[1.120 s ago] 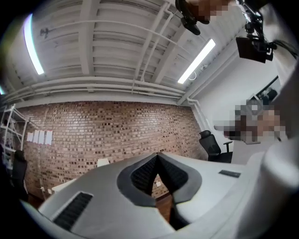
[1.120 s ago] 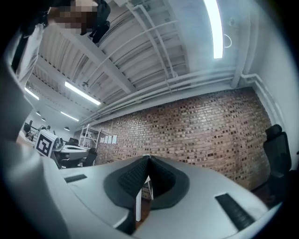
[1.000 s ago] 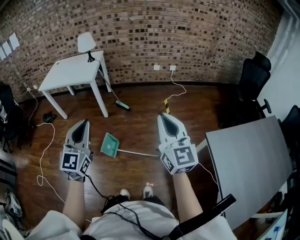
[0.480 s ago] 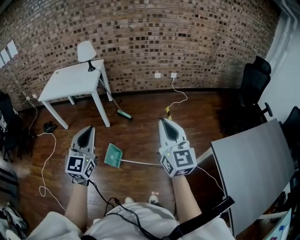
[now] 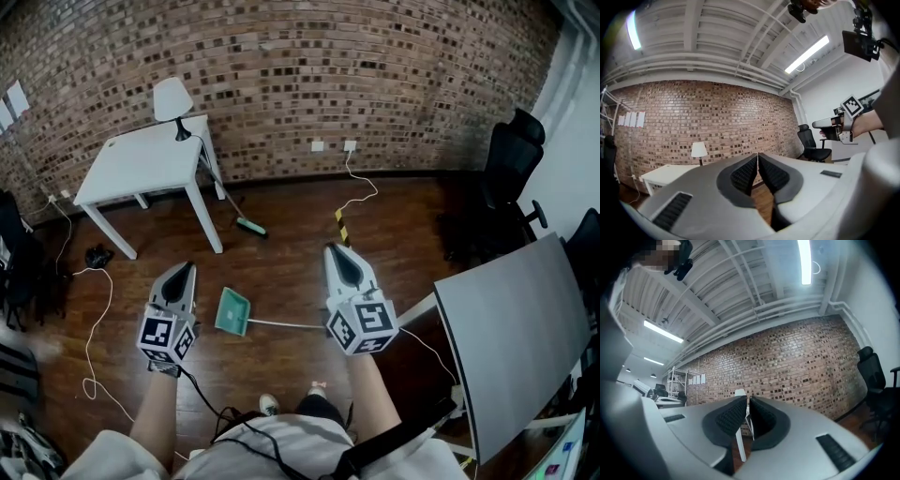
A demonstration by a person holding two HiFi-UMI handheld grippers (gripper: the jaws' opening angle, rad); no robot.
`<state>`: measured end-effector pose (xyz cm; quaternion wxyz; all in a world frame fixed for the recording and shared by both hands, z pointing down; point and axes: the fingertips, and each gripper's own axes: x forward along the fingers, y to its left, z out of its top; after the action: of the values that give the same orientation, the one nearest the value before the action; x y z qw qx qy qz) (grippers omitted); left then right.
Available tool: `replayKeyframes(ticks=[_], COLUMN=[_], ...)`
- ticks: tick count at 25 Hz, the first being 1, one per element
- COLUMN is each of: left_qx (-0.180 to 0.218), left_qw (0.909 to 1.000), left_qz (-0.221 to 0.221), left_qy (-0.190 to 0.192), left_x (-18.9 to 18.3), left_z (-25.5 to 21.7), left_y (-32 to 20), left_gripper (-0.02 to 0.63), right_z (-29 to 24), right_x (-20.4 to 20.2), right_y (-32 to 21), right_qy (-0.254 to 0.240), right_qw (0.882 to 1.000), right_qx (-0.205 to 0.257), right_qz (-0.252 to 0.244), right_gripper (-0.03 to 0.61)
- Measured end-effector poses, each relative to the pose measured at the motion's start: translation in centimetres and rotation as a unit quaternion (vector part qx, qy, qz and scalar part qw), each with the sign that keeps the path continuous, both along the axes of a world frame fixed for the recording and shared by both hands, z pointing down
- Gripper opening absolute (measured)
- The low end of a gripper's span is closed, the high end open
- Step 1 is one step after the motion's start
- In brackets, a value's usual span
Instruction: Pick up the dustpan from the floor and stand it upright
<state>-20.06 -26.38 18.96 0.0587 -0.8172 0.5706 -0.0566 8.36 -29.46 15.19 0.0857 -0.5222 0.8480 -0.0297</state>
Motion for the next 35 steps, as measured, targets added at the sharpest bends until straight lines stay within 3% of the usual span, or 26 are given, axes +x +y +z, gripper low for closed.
replayKeyframes(ticks=[4,6,9,13,17,24,28,31,35], left_qx=[-0.019,-0.044,-0.087,-0.130,-0.177,-0.212,-0.232,-0.242,-0.280], left_qw=[0.9979,0.9939,0.9838,0.9664,0.9406,0.8997,0.8704,0.8421,0.8085], left_qz=[0.059,0.097,0.145,0.200,0.268,0.357,0.395,0.430,0.467], left_qy=[-0.015,-0.029,-0.059,-0.096,-0.110,-0.134,-0.180,-0.217,-0.224], left_x=[0.9,2.1,4.0,7.1,11.8,16.9,17.5,17.9,17.7], left_z=[3.2,6.3,12.7,22.0,34.3,54.8,66.7,74.7,84.1], left_y=[-1.4,-2.8,-4.5,-7.9,-10.1,-11.6,-11.3,-11.3,-10.9], left_gripper=[0.086,0.122,0.138,0.138,0.138,0.138,0.138,0.138,0.149], right_z=[3.3,6.5,13.2,22.5,34.7,56.2,66.8,74.8,85.4], right_x=[0.5,1.1,2.7,4.7,7.0,8.5,8.6,8.7,8.2], right_y=[-1.1,-2.1,-3.2,-5.4,-6.9,-7.4,-7.2,-7.3,-6.2], right_qy=[-0.028,-0.062,-0.091,-0.065,-0.077,-0.078,-0.083,-0.094,-0.131], right_qw=[0.999,0.996,0.988,0.983,0.971,0.957,0.954,0.950,0.932], right_qx=[-0.033,-0.066,-0.123,-0.167,-0.218,-0.267,-0.275,-0.282,-0.319], right_qz=[0.019,0.018,0.027,0.044,0.059,0.078,0.083,0.091,0.109], right_gripper=[0.038,0.095,0.156,0.193,0.209,0.210,0.212,0.212,0.212])
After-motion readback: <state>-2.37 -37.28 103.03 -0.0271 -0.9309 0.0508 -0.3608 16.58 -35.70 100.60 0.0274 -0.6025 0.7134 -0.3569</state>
